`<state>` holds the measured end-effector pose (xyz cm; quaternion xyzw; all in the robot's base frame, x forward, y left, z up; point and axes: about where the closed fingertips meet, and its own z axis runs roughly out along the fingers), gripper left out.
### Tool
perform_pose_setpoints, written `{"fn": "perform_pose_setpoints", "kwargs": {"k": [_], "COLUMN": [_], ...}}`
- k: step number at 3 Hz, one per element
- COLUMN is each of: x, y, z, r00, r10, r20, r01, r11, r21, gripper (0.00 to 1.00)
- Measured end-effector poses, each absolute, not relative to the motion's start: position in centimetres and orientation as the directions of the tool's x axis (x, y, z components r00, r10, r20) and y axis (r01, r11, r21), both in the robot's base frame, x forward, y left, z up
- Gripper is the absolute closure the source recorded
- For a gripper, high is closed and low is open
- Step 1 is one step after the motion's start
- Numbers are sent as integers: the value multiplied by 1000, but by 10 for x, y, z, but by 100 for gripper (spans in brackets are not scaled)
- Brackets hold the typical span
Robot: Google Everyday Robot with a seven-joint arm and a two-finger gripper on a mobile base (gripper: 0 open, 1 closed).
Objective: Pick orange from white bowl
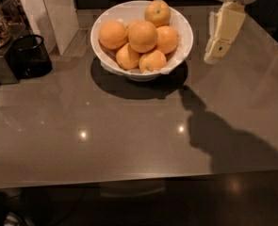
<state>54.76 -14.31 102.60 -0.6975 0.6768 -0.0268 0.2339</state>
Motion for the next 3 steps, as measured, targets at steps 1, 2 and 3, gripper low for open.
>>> {"fn": "perform_pose_setpoints", "kwargs": {"k": [1, 2, 3], "x": [548, 580, 620], "y": [-143, -124, -93], "z": [1026, 1018, 1002], "r00": [83, 142, 221], "r10": [-957, -950, -934], "r20": [-279, -277, -282], "r01": [-932, -933, -932], "r11": [25, -34, -116], "r21": [-363, -359, -344], "gripper": [0, 0, 0]}}
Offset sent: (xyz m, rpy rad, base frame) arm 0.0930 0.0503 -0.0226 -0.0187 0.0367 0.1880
